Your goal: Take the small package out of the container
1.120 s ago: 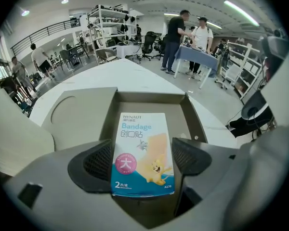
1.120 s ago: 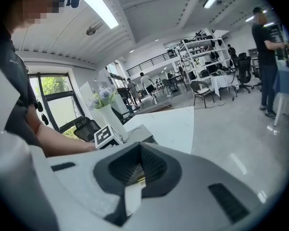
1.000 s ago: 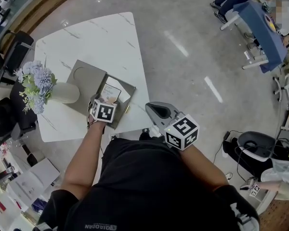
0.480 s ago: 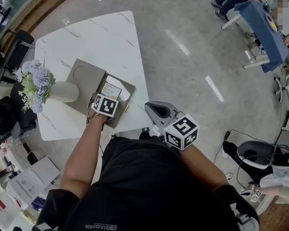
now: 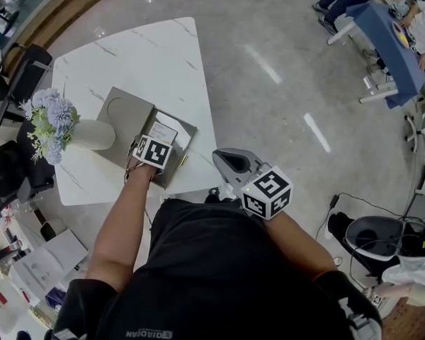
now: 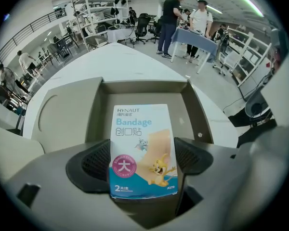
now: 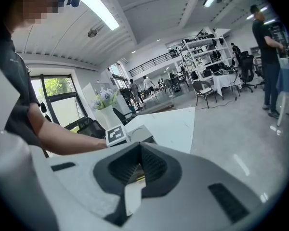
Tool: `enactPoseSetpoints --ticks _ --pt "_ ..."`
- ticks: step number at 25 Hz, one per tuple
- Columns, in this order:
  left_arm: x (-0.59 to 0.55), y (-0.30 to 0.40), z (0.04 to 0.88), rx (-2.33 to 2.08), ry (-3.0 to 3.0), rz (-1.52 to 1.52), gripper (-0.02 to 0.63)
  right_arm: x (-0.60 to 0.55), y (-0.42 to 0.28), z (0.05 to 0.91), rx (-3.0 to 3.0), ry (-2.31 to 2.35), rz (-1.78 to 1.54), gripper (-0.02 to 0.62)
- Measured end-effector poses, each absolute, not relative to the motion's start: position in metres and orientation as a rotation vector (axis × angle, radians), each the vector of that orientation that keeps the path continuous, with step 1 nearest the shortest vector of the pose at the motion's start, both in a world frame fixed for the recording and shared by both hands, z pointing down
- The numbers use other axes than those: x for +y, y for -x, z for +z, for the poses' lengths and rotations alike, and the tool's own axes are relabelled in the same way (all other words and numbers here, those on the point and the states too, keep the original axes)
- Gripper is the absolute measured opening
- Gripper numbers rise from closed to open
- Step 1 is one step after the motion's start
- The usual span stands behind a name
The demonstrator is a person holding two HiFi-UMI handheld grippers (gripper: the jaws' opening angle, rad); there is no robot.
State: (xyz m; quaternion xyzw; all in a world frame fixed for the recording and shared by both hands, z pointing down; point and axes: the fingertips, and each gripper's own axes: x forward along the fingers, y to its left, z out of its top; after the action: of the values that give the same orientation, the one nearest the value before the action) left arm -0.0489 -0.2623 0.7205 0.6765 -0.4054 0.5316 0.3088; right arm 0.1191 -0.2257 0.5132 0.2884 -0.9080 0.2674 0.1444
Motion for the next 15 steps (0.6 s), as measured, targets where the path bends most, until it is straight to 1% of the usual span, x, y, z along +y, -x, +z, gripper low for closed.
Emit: enactPoseSetpoints --ticks 11,15 --pt "-0.262 0.048 0.715 -1.091 -1.841 1.389 0.403 -0.226 -0.122 0.505 -2.633 -0.849 0.763 -0.002" --pt "-0.259 0.039 0.698 -1.099 -1.921 1.373 0.401 -0.223 -0.118 0.497 -2.642 -0.887 0.755 -0.002"
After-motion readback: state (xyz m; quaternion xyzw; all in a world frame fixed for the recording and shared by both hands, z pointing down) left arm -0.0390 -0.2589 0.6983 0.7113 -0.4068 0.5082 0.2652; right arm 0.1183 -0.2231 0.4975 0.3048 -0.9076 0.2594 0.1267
